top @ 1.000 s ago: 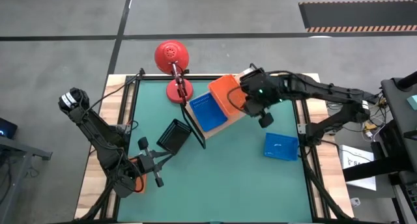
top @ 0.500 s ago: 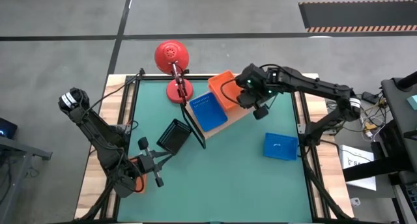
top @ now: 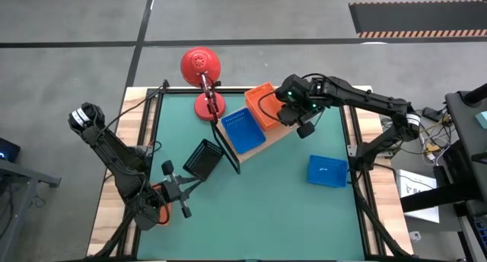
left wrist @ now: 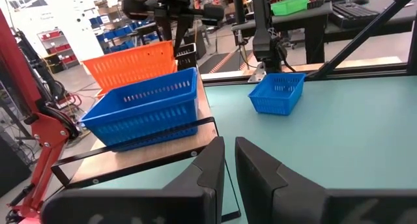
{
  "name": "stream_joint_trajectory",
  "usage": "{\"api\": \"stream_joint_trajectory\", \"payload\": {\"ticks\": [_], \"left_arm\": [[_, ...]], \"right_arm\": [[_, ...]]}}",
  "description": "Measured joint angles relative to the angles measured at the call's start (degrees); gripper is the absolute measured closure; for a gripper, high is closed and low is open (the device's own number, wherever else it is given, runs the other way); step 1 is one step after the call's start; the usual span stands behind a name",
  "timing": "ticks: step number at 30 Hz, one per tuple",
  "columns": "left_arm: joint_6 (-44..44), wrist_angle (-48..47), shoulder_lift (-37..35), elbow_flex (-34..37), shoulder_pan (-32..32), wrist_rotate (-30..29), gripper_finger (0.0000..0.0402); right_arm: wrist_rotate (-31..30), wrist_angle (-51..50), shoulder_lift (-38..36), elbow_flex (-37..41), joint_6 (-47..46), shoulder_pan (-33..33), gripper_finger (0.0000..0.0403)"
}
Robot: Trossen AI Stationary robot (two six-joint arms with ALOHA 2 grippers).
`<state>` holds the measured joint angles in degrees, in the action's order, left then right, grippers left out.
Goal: Stack baskets on shelf by color
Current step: Stack the right orange basket on top of the orange basket on the shelf
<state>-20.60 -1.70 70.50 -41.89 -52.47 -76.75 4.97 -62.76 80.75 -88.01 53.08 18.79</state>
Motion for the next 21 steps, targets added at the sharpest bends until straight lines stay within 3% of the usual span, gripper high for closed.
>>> {"api": "stream_joint_trajectory", "payload": {"ticks": [10, 21], "left_arm": [[0.0, 0.0, 0.0, 0.0, 0.0, 0.0, 0.0380], [0.0, -0.1, 0.0, 0.0, 0.0, 0.0, 0.0380]], "right_arm": [[-0.4, -0.4, 0.0, 0.0, -0.4, 0.0, 0.0388], [-0.5, -0.5, 0.0, 0.0, -2.3, 0.0, 0.0333]]}}
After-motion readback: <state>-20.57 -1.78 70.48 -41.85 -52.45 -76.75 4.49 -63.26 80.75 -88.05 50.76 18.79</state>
